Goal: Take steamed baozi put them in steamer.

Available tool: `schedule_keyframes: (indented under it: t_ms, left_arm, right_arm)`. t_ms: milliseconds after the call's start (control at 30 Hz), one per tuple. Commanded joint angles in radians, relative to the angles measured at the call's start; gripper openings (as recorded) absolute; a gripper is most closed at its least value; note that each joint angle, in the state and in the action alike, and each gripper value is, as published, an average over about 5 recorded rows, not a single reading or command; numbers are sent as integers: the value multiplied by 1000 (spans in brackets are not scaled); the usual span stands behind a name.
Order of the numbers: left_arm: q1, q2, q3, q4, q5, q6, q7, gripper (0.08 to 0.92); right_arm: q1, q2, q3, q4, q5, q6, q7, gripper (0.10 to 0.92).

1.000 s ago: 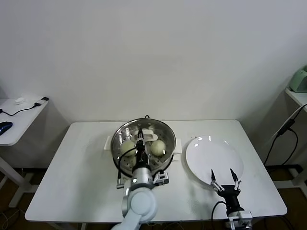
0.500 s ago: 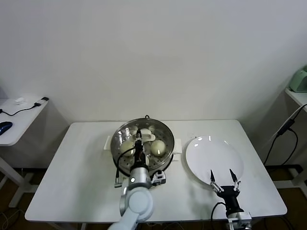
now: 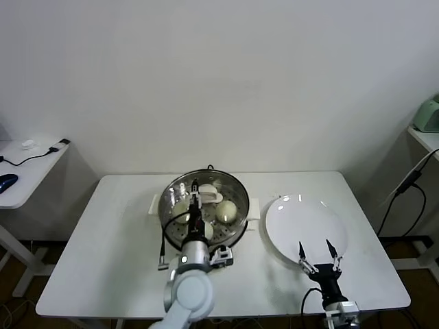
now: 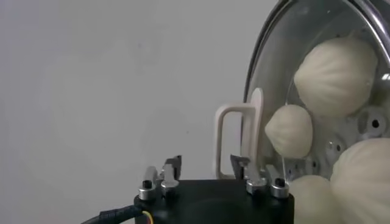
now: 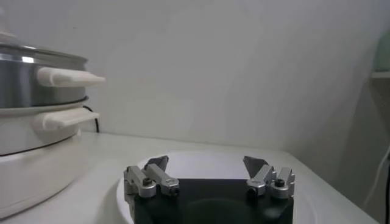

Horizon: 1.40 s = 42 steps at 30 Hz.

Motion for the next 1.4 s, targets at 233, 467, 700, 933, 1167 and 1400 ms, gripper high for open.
schedule_keyframes:
  t_ms: [233, 467, 700, 933, 1167, 1400]
  left_arm:
    - [181, 135, -156, -318, -708, -299, -284, 775]
    - [266, 127, -402, -322, -1129, -518, -367, 822]
    - [297, 209, -793, -171, -1901, -583, -274, 823]
    - [351, 307, -792, 98, -2100, -717, -208, 823]
    - [371, 272, -684, 209, -2019, -816, -190, 823]
    - [373, 262, -649, 206, -1985, -834, -190, 823]
  right_arm:
    - [4, -12, -20, 24, 57, 8, 9, 823]
    - [7, -26, -17, 10, 67, 18, 6, 823]
    - [11, -43, 7, 12, 95, 22, 2, 823]
    - [12, -52, 10, 2, 137, 40, -9, 823]
    - [19, -32, 12, -15, 144, 44, -7, 823]
    - [24, -24, 1, -12, 142, 31, -11, 823]
